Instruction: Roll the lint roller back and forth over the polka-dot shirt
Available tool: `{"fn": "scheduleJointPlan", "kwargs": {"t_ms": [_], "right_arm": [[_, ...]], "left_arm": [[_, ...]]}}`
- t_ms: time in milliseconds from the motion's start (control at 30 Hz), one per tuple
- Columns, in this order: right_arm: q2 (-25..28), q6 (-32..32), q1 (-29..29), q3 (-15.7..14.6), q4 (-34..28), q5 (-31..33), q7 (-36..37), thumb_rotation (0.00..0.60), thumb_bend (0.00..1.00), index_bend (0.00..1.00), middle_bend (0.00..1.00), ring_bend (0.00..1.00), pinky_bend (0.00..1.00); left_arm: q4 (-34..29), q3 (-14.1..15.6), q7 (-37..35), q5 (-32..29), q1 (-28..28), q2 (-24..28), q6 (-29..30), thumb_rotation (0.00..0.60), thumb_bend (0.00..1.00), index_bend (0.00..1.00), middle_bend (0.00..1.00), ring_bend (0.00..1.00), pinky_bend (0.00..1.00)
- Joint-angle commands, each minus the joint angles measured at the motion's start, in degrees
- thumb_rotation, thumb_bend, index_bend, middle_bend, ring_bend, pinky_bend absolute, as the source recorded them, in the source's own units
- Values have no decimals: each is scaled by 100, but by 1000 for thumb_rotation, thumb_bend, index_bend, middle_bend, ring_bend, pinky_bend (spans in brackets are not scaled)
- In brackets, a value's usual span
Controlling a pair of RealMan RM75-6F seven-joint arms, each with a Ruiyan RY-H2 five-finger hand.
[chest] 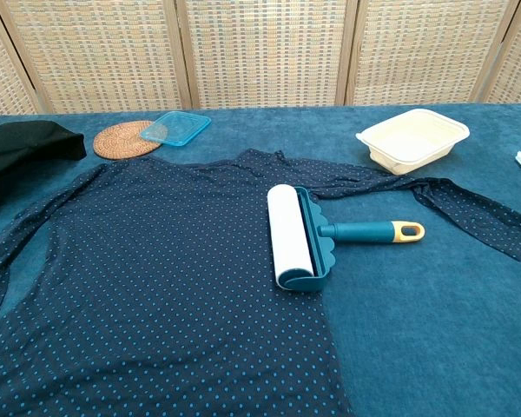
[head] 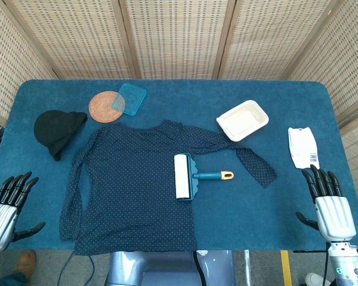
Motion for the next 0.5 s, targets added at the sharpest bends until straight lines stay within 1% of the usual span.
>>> {"fn": "scheduleJointPlan", "kwargs": {"t_ms": [33, 200, 267, 300, 333, 367, 400, 433, 467, 500], "right_arm": [[-5, -14, 3, -5, 2, 6, -6, 600, 0, 0, 0, 0, 0], [-15, -111, 37, -11, -9, 51, -10, 600, 0, 0, 0, 0, 0], [-48, -189, 110, 55, -30, 109, -35, 600, 0, 0, 1, 0, 0], [-57, -250, 170, 106, -45, 146, -89, 600, 0, 0, 23, 20, 0], [-77, -357, 318, 230, -49, 173, -214, 600, 0, 0, 112, 123, 11], [-99, -443, 421, 313, -48, 210, -289, 600, 0, 0, 265, 303, 90], [-114, -583, 563, 409, -52, 253, -385, 600, 0, 0, 390, 447, 190], [-117, -714, 675, 475, -65, 309, -467, 600, 0, 0, 567, 646, 407], [-102, -991, 887, 585, -101, 421, -611, 600, 0, 0, 696, 778, 646], [-81, -1323, 1112, 693, -163, 586, -786, 600, 0, 0, 781, 860, 831]], "left_arm": [[8, 2, -9, 7, 6, 2, 10, 600, 0, 0, 0, 0, 0], [5, -2, -41, 16, 2, 11, 15, 600, 0, 0, 0, 0, 0], [0, -24, -44, -35, -18, 9, -25, 600, 0, 0, 0, 0, 0], [-3, -34, -32, -60, -33, 4, -58, 600, 0, 0, 0, 0, 0], [-9, -48, -10, -93, -56, -8, -106, 600, 0, 0, 0, 0, 0], [-15, -56, 10, -114, -71, -17, -138, 600, 0, 0, 0, 0, 0], [-19, -63, 36, -141, -94, -30, -191, 600, 0, 0, 0, 0, 0], [-27, -72, 58, -170, -112, -39, -232, 600, 0, 0, 0, 0, 0], [-32, -81, 88, -214, -143, -53, -306, 600, 0, 0, 0, 0, 0], [-39, -91, 108, -259, -171, -63, -373, 600, 0, 0, 0, 0, 0]]}}
